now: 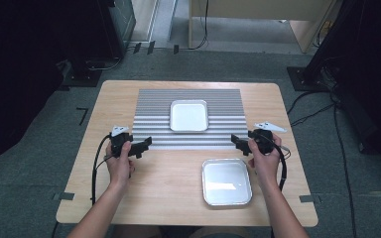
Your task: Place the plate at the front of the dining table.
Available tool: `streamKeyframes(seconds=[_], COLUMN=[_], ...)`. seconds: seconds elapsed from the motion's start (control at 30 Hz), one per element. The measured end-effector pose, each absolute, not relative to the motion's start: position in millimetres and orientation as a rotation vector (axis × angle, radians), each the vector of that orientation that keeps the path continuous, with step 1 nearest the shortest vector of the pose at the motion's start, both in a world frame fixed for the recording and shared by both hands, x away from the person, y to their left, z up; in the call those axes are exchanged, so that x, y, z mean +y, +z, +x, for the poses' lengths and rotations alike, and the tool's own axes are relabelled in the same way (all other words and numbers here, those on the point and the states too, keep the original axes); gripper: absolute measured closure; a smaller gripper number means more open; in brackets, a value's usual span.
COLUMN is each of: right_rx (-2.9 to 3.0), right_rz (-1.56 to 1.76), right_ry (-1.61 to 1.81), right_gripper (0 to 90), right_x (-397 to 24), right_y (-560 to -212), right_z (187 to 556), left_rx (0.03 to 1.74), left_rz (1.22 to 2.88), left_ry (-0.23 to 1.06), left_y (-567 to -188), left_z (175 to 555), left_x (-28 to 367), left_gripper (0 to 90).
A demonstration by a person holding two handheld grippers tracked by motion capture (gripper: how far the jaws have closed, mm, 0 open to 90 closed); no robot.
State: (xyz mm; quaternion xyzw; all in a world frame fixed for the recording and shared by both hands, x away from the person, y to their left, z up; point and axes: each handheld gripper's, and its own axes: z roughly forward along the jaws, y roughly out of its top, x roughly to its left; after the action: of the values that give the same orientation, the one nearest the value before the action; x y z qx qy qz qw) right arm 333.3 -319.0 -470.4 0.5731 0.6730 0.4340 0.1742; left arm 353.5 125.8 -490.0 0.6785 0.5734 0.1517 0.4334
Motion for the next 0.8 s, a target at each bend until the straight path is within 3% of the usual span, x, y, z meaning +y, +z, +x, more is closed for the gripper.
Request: streamKeyframes(seconds=[0.8], right_rx=[1.835], right_rz=[1.722], right_ry=[1.188], right_gripper=[21.9], right_x=[-390], right_y=[-491], right_z=[265], left_rx=[1.404], left_rz=[1.699], left_ry=[0.460], left_y=[-495], left_z=[300], left_x=[180], left_gripper=[13.9])
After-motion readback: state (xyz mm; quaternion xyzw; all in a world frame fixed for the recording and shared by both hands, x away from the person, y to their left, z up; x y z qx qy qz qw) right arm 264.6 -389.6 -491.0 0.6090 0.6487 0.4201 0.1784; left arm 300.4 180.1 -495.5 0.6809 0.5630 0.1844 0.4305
